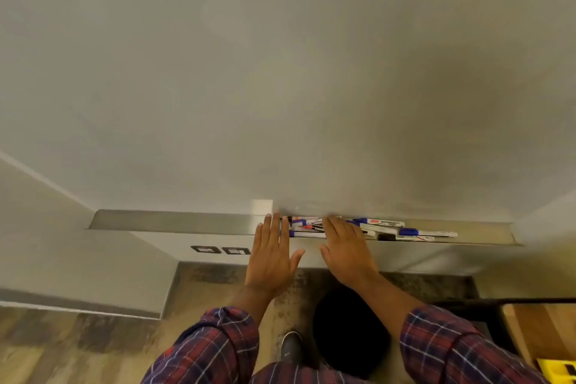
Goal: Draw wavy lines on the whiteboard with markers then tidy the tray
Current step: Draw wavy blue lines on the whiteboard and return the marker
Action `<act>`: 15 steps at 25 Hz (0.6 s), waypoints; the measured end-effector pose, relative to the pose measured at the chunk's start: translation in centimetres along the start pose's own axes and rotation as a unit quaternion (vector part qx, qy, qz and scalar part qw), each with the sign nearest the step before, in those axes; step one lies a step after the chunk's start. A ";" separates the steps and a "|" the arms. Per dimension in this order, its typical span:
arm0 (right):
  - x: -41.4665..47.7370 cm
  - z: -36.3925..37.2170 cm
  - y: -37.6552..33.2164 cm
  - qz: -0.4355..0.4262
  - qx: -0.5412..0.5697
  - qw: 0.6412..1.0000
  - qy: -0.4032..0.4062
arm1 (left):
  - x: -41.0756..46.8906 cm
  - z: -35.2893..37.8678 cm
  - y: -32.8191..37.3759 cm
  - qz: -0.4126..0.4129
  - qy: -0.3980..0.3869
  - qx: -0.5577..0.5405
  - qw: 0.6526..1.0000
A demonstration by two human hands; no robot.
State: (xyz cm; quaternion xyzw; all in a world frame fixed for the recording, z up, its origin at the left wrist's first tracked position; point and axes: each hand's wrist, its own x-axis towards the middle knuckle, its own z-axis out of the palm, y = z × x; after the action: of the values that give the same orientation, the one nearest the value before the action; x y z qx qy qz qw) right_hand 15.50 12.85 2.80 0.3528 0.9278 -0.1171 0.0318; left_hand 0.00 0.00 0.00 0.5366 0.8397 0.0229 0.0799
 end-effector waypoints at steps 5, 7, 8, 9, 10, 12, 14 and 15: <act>4.3 0.3 -1.9 -0.020 -0.060 0.998 -0.019 | 1.4 0.7 -3.1 0.027 0.007 0.015 1.000; 5.4 0.5 -2.4 -0.023 -0.074 0.996 -0.037 | 1.8 0.8 -3.8 0.036 0.005 0.020 0.999; 5.7 0.5 -2.6 -0.017 -0.076 0.996 -0.044 | 2.1 1.1 -4.2 0.039 0.003 0.019 0.999; 6.1 0.6 -2.7 -0.010 -0.083 0.995 -0.052 | 2.1 1.2 -4.4 0.041 -0.001 0.019 0.999; 6.4 0.7 -2.9 -0.005 -0.088 0.995 -0.053 | 2.1 1.2 -4.7 0.043 -0.001 0.019 0.999; 6.8 0.7 -3.0 -0.007 -0.097 0.994 -0.043 | 2.1 1.3 -4.9 0.047 0.000 0.019 0.999; 6.9 0.7 -2.8 -0.009 -0.111 0.993 -0.036 | 2.3 1.4 -4.9 0.045 -0.007 0.017 0.999; 7.0 0.6 -2.8 -0.012 -0.118 0.992 -0.035 | 2.3 1.5 -4.8 0.044 -0.006 0.017 0.999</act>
State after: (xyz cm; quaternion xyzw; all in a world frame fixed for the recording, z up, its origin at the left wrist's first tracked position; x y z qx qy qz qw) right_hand 8.41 15.20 1.78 0.3309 0.9377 -0.0188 0.1040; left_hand -5.04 -0.04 -2.33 0.5740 0.8153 0.0086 0.0751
